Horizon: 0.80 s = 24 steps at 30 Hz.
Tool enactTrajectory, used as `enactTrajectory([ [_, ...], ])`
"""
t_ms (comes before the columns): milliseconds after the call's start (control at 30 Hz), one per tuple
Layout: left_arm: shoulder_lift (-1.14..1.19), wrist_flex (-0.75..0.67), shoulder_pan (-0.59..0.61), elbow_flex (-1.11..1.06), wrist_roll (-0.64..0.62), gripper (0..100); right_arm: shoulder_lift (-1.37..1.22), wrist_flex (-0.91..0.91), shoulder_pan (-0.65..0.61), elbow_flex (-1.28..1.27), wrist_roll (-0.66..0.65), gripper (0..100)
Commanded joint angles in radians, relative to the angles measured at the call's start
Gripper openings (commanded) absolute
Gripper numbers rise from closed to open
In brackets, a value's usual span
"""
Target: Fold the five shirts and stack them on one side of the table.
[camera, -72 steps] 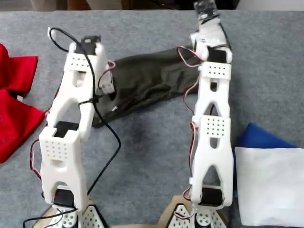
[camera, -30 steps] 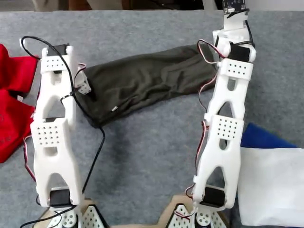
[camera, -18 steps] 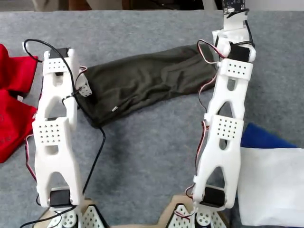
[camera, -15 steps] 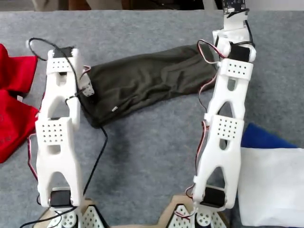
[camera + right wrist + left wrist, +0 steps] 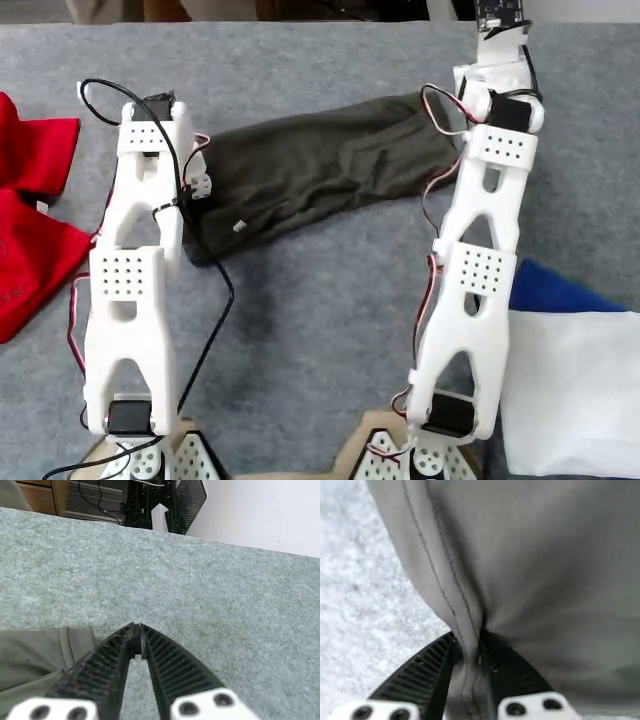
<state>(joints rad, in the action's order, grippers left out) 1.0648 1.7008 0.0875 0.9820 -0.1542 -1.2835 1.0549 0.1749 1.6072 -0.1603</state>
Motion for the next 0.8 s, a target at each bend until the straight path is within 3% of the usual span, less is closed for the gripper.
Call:
enactTrajectory([
  [0, -0.005, -0.009, 0.072, 0.103, 0.037, 2, 0.005, -0.015, 0.016, 0.044, -0.012, 0.7],
  [233, -0.004, 0.055, 0.222, 0.235, 0.229, 2, 0.005, -0.031, 0.054, 0.042, -0.011, 0.7],
  [533, -0.033, 0.057, 0.393, 0.292, 0.348, 2, 0.004, -0.032, 0.053, 0.033, -0.011, 0.7],
  [633, -0.084, 0.057, 0.394, 0.373, 0.376, 2, 0.007, -0.034, 0.051, 0.019, -0.011, 0.7],
  [767, -0.130, 0.057, 0.288, 0.489, 0.367, 2, 0.007, -0.049, 0.048, 0.010, -0.011, 0.7],
])
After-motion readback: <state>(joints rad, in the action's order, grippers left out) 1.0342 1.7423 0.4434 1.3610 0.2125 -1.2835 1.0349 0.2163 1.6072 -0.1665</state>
